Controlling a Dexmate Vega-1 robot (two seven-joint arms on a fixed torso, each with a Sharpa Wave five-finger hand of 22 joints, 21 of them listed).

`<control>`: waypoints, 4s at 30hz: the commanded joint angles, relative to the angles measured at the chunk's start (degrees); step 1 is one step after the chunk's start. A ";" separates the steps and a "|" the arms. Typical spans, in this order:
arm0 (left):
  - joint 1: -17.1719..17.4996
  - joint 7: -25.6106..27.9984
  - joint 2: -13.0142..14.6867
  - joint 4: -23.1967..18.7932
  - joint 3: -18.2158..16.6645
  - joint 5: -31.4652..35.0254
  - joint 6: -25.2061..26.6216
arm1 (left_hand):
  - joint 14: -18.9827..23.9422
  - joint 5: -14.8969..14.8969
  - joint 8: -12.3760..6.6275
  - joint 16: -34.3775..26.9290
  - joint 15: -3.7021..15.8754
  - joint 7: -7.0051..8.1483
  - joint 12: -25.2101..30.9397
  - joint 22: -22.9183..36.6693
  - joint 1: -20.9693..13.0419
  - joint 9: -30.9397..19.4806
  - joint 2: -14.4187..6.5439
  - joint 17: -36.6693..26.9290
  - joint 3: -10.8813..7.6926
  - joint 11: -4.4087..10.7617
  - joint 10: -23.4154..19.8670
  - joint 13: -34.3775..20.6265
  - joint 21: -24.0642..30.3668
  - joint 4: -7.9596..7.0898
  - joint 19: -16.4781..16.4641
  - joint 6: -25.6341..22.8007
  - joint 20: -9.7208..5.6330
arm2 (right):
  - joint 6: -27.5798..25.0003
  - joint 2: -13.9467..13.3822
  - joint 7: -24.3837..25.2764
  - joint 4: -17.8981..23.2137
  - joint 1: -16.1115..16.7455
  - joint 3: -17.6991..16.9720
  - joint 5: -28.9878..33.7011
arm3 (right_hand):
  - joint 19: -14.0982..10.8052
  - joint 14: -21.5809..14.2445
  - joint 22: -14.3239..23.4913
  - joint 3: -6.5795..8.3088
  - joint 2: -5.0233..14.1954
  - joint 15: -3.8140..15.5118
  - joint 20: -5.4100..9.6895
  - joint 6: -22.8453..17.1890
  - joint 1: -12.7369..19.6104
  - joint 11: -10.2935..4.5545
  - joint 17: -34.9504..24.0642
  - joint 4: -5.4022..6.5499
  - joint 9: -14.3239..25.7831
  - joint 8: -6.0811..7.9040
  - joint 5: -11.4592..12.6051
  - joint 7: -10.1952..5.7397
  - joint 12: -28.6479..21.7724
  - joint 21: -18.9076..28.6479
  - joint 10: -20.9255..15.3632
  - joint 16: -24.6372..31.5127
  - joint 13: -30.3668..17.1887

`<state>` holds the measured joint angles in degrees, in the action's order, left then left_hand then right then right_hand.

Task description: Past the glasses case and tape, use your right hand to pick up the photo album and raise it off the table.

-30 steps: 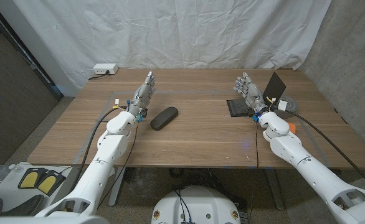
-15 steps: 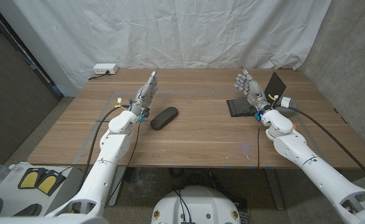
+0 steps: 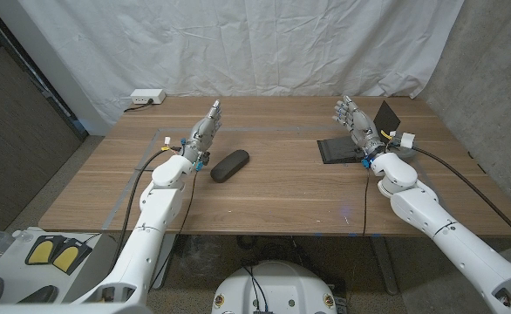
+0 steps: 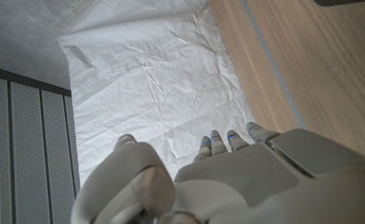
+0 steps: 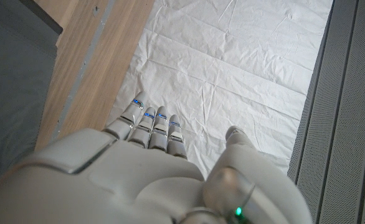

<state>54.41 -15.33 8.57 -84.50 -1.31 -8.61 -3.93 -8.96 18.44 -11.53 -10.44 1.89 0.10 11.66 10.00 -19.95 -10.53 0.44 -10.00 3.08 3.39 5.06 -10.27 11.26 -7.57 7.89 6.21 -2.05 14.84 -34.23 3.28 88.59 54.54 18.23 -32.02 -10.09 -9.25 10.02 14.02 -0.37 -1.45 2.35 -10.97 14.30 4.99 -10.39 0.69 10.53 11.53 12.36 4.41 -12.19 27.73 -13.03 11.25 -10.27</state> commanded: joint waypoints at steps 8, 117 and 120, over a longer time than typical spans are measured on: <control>-0.71 -1.22 -0.63 1.82 -0.47 -0.11 -2.01 | 1.36 0.54 -0.62 -0.58 0.90 0.68 0.56 0.18 -0.68 -0.16 -0.61 -0.17 0.19 0.72 -1.34 -0.24 0.56 0.52 -1.44 -1.85 -6.31 | -1.38 -2.22 1.54 4.34 1.49 -0.93 0.25 | -0.83 -0.85 0.09 -0.02 0.11 -0.14 0.81 -0.91 0.82 0.00 -0.25 -0.56 0.29 0.23 -0.12 0.08 -0.37 -0.27 -1.04 0.29 -0.29; -2.15 -5.49 0.62 4.48 -2.87 -1.48 -2.80 | 1.40 0.72 -0.06 -0.16 0.56 0.52 -0.12 0.24 -1.97 -0.21 -1.71 -0.22 1.09 0.50 -1.02 -0.26 0.08 1.19 -0.33 -2.40 -4.64 | -12.57 -12.09 14.44 23.45 6.02 -7.79 6.03 | -4.41 -4.58 0.39 2.48 2.93 -0.16 -0.03 -3.82 6.64 0.51 -0.26 -4.86 0.65 0.55 -1.90 -0.86 -0.74 -2.64 -3.30 0.32 -0.51; -1.95 -5.49 0.48 4.22 -3.20 -1.88 -3.02 | 1.40 0.72 -0.12 -0.14 0.69 0.49 -0.09 0.24 -2.06 -0.21 -1.75 -0.22 1.13 0.66 -1.12 -0.26 0.13 1.24 -0.46 -2.62 -5.27 | -12.76 -12.33 14.54 23.77 6.17 -8.05 5.94 | -4.51 -4.58 0.40 2.52 2.93 -0.15 0.01 -3.73 6.77 0.54 -0.27 -4.98 0.65 0.50 -1.91 -0.84 -0.76 -2.67 -3.40 0.29 -0.52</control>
<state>51.73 -21.44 9.14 -79.31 -4.05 -10.50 -6.66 -7.83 18.86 -11.53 -10.53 2.14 0.51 11.65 10.00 -21.46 -10.52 -1.07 -9.99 4.11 3.80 4.05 -10.26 11.26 -6.54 7.09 3.97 -2.03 3.65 -45.32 16.38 110.54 59.75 11.42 -26.30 -14.07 -13.40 10.28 16.44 2.50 -1.75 2.25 -14.33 20.32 5.53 -10.66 -3.96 11.08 11.87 10.58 3.69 -12.54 25.40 -16.00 11.63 -10.52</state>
